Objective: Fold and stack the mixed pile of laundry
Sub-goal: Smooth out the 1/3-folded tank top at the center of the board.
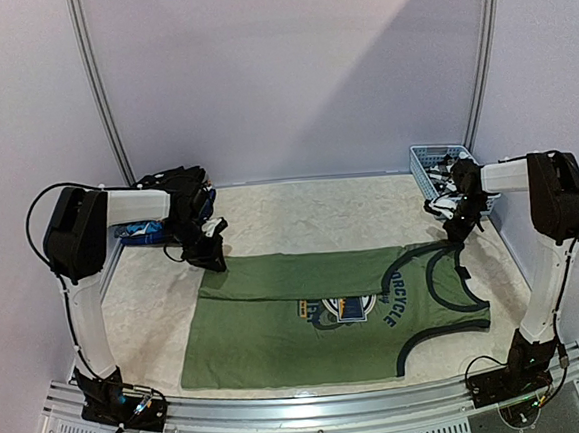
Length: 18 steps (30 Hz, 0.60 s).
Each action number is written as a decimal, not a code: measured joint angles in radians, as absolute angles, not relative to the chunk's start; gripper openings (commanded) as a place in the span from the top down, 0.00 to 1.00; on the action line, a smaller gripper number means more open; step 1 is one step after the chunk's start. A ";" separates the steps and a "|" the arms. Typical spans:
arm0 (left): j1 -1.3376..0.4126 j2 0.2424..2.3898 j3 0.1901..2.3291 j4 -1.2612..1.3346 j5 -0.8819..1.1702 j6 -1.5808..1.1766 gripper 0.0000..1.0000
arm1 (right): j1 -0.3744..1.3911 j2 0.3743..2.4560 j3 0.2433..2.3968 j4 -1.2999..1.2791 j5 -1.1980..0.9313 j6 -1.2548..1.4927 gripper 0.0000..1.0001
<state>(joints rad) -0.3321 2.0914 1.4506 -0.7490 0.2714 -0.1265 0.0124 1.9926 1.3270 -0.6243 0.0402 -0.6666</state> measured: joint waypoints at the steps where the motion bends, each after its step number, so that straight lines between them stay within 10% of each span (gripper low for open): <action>1: -0.332 2.091 1.451 -0.750 0.267 -0.128 0.84 | 0.012 1.993 1.326 -0.622 0.041 -0.667 0.90; 18: -0.297 2.004 1.338 -0.741 0.223 -0.184 0.78 | 0.057 2.032 1.414 -0.647 0.031 -0.658 0.85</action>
